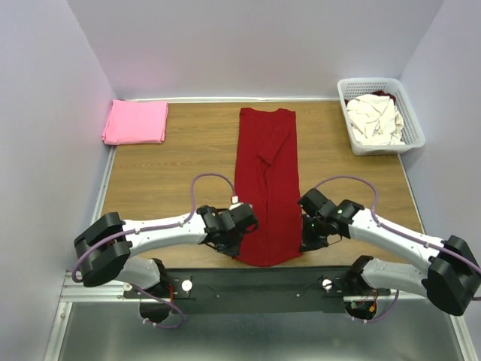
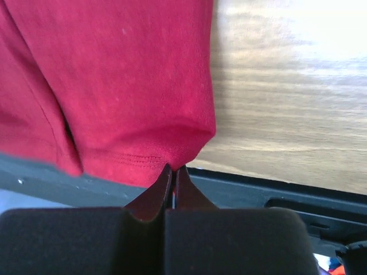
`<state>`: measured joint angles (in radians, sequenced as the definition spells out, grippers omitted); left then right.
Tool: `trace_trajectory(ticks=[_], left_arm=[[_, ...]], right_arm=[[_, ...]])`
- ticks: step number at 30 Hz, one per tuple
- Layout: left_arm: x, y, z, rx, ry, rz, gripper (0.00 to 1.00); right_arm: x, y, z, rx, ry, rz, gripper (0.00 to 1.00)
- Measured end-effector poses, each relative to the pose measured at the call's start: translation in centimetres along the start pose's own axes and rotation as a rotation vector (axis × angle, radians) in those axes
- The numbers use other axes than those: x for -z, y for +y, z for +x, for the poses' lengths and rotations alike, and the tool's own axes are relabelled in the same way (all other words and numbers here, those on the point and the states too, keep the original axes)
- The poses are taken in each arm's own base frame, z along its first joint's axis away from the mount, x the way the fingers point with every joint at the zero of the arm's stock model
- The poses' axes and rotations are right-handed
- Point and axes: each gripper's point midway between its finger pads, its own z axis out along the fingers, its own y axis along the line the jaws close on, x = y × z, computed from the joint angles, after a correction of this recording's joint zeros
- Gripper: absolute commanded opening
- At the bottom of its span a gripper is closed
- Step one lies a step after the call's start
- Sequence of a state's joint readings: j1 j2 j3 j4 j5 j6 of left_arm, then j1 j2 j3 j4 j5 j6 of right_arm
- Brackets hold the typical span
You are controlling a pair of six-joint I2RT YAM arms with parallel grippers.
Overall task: Fold and stack the t-shirts
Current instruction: Fold the tshirt
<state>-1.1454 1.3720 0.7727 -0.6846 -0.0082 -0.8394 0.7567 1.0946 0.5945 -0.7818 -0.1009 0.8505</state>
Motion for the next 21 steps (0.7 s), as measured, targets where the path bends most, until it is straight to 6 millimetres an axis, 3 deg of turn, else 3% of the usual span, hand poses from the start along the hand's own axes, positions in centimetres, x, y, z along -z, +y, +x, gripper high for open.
trace_trajectory(ticks=[2,7,10,14,18,21], left_arm=[[0.4,0.1,-1.7,0.034,-0.039,0.009,0.0],[2.1,2.4,-11.0,0.145,-0.25,0.024,0.0],[3.2,4.2,-16.7,0.162,-0.369,-0.01,0.0],[3.5,5.4,-22.0,0.131,-0.465,-0.049,0.0],[3.1,7.0,-25.4,0.121,-0.509,-0.083,0.0],[2.9,8.4,-27.4,0.132,-0.534,-0.101,0.0]], right_arm=[[0.3,0.2,-1.1,0.0,-0.023,0.033,0.01],[0.7,1.5,-5.9,0.025,-0.128,0.112,0.01],[1.2,1.7,-10.6,0.026,-0.214,0.155,0.01],[1.9,1.5,-15.8,0.024,-0.307,0.174,0.01],[2.4,1.4,-20.2,0.036,-0.369,0.191,0.01],[2.2,1.3,-22.3,0.049,-0.385,0.201,0.01]])
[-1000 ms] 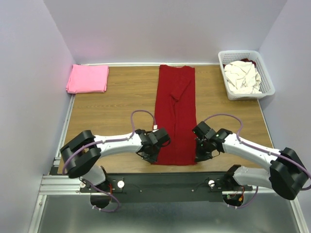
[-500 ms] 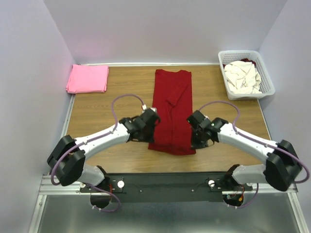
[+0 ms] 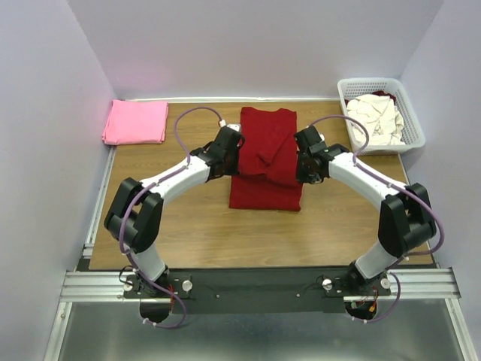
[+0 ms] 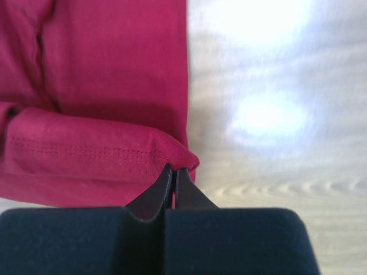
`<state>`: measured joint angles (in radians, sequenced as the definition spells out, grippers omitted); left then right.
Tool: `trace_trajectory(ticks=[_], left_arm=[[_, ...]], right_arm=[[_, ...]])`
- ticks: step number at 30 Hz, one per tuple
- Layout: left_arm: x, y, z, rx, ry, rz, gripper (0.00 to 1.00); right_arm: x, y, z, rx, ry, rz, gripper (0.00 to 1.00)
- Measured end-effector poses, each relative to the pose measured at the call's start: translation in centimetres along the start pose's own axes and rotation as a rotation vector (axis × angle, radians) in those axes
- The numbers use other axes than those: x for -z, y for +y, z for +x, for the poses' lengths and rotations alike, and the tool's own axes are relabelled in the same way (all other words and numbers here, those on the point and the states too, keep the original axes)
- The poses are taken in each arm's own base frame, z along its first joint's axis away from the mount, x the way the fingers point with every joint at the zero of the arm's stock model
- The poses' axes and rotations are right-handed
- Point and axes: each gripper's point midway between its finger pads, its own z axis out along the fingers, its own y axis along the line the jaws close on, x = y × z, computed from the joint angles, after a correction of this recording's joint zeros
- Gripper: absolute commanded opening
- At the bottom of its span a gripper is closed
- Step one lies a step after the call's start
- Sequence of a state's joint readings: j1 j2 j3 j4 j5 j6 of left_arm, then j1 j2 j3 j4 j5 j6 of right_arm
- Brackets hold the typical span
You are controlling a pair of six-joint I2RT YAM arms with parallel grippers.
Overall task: Fold and stack the t-shirts
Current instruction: Fold the tshirt
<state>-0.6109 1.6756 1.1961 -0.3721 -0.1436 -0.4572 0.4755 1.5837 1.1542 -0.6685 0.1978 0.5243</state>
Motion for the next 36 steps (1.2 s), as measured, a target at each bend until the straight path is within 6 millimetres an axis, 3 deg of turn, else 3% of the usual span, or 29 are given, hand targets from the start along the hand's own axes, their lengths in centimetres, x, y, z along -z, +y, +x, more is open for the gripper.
trace_trajectory(ticks=[7,15,27,36], left_arm=[[-2.4,1.1,-3.3,-0.005,-0.048,-0.017,0.0],[-4.8,1.2,-4.6,-0.013,-0.052,-0.008,0.0],[-7.4,2.3,-2.8,0.0,0.004,-0.038,0.0],[-7.9,2.7,-1.5,0.025,0.021,-0.047,0.0]], right_arm=[[-2.3,-0.3,-3.2,0.018,-0.02,0.017,0.01],[-4.2,-0.8,-4.9,0.029,-0.017,0.034,0.01],[-6.5,-0.8,-4.4,0.049,0.017,0.045,0.01],[-6.4,-0.3,-5.5,0.052,-0.009,0.034,0.01]])
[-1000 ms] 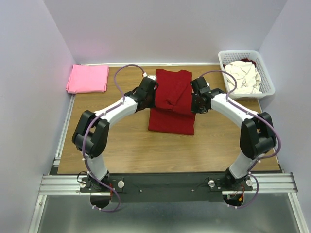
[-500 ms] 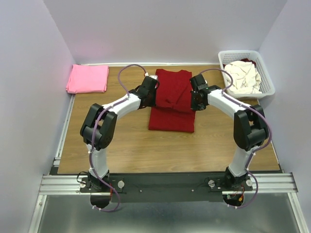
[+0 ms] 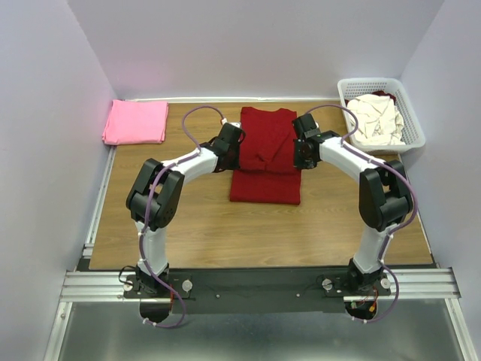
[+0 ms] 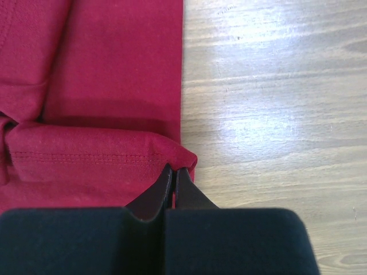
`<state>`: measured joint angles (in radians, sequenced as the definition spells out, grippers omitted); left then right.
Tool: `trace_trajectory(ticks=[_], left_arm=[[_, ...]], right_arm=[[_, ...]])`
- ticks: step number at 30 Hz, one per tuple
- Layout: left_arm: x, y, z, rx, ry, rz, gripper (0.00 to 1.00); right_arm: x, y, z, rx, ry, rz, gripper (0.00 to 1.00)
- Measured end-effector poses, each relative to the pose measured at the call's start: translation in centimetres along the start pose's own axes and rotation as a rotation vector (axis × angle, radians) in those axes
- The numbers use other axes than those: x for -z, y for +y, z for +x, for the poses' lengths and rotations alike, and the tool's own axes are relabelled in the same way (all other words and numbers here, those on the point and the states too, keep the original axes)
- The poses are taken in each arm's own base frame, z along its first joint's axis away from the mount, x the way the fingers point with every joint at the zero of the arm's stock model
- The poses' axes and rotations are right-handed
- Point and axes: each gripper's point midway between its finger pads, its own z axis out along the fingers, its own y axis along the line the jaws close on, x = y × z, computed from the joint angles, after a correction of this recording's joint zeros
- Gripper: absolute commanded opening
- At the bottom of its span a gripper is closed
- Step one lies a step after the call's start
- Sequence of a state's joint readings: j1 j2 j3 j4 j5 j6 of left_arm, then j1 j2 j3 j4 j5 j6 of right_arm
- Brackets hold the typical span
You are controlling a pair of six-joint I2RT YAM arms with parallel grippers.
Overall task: Fold and stack the t-shirts
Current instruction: Fold the tshirt
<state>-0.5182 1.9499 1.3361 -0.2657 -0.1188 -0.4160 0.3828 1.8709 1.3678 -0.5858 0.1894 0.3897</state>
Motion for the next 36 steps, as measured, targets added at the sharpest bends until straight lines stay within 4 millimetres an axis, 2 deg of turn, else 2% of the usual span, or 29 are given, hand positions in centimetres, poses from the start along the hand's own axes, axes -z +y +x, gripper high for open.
trace_trajectory(ticks=[7,10,19,23,24,28,30,36], left_arm=[[-0.1,0.1,0.1,0.016,-0.002,-0.002,0.01],[-0.2,0.2,0.3,0.027,-0.002,-0.005,0.1],[-0.4,0.5,1.2,0.053,0.002,-0.013,0.08],[-0.2,0.6,1.0,0.062,-0.006,-0.022,0.33],[-0.2,0.7,1.0,0.065,-0.008,-0.027,0.44],[0.0,1.1,0.8,0.076,-0.013,-0.038,0.6],[0.5,1.1,0.7,0.08,-0.019,-0.039,0.61],[3.5,0.3,-1.1,0.099,-0.085,-0.009,0.57]], right_arm=[[-0.2,0.1,-0.1,0.006,-0.004,-0.002,0.01],[-0.7,0.1,0.0,0.009,0.001,0.001,0.01],[-1.1,0.2,-0.2,0.022,-0.009,-0.004,0.02],[-1.1,0.3,-0.3,0.026,-0.014,-0.006,0.14],[-1.1,0.2,-0.3,0.03,-0.014,-0.005,0.2],[-1.2,0.2,-0.4,0.042,-0.014,-0.005,0.29],[-1.1,0.2,-0.4,0.046,-0.017,-0.006,0.34],[1.1,0.8,-1.6,0.042,-0.069,-0.039,0.34]])
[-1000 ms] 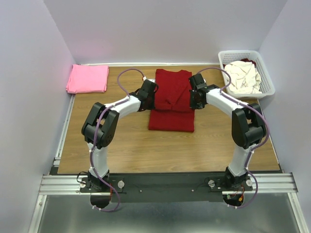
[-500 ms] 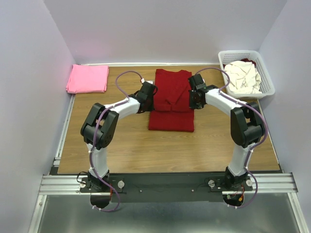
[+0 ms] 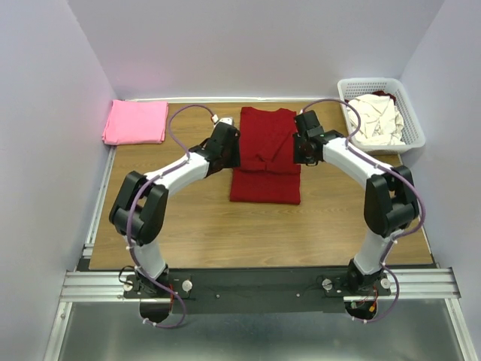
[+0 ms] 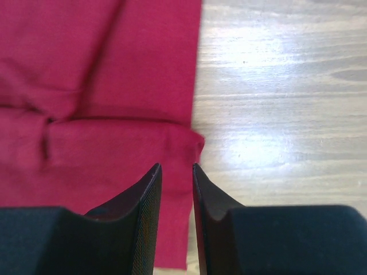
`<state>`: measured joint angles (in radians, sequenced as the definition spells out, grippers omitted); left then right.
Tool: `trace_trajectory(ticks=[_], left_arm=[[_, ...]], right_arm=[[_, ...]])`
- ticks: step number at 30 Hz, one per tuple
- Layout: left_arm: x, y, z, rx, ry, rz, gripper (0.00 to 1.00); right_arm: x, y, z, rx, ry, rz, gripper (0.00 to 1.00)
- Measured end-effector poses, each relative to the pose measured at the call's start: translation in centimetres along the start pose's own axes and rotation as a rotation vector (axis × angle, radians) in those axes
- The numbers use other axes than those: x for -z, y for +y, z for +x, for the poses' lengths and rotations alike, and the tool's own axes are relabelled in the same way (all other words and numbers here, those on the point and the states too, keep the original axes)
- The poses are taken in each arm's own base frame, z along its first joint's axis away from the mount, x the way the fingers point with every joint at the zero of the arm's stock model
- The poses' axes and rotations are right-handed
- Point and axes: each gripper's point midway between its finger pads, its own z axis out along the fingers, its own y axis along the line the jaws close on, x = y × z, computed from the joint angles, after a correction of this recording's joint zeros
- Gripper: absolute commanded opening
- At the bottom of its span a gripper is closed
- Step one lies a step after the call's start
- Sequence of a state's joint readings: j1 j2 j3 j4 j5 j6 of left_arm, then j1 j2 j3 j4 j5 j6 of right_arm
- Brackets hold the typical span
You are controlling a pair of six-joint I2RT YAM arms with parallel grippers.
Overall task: Fold and stack the t-shirts
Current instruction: Fold the tshirt
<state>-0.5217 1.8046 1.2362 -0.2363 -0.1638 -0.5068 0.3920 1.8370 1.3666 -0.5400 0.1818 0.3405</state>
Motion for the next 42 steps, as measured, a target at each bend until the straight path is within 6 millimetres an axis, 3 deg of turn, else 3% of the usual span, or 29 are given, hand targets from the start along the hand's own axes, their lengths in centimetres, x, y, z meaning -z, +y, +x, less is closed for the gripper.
trace_trajectory(ticks=[5,7,11,17,26,34,39,42], left_arm=[[3.2,-3.7,-0.3,-0.039,-0.04,0.097,0.37],[3.9,-5.9,1.2,-0.074,-0.014,0.153,0.33],[3.6,-7.9,5.6,-0.137,0.093,0.211,0.26],[1.8,-5.3,11.2,-0.17,0.255,0.149,0.26],[1.7,-5.2,11.8,-0.18,0.272,0.171,0.25],[1.9,-5.2,12.0,-0.178,0.258,0.199,0.25],[2.9,-4.5,12.7,-0.174,0.263,0.199,0.25],[3.3,-4.1,13.1,-0.173,0.272,0.194,0.25]], right_arm=[[3.1,1.9,-0.9,0.009,-0.075,-0.065,0.31],[3.9,3.1,-0.9,0.012,-0.098,-0.108,0.27],[3.2,4.9,0.9,0.025,-0.066,-0.161,0.21],[0.3,6.0,4.0,0.029,0.023,-0.18,0.18],[-3.3,6.4,5.4,0.034,0.08,-0.159,0.17],[-4.9,7.0,0.5,0.039,-0.011,-0.125,0.18],[-5.3,6.6,-6.9,-0.019,-0.145,-0.143,0.18],[-4.3,6.8,-9.2,-0.031,-0.193,-0.196,0.18]])
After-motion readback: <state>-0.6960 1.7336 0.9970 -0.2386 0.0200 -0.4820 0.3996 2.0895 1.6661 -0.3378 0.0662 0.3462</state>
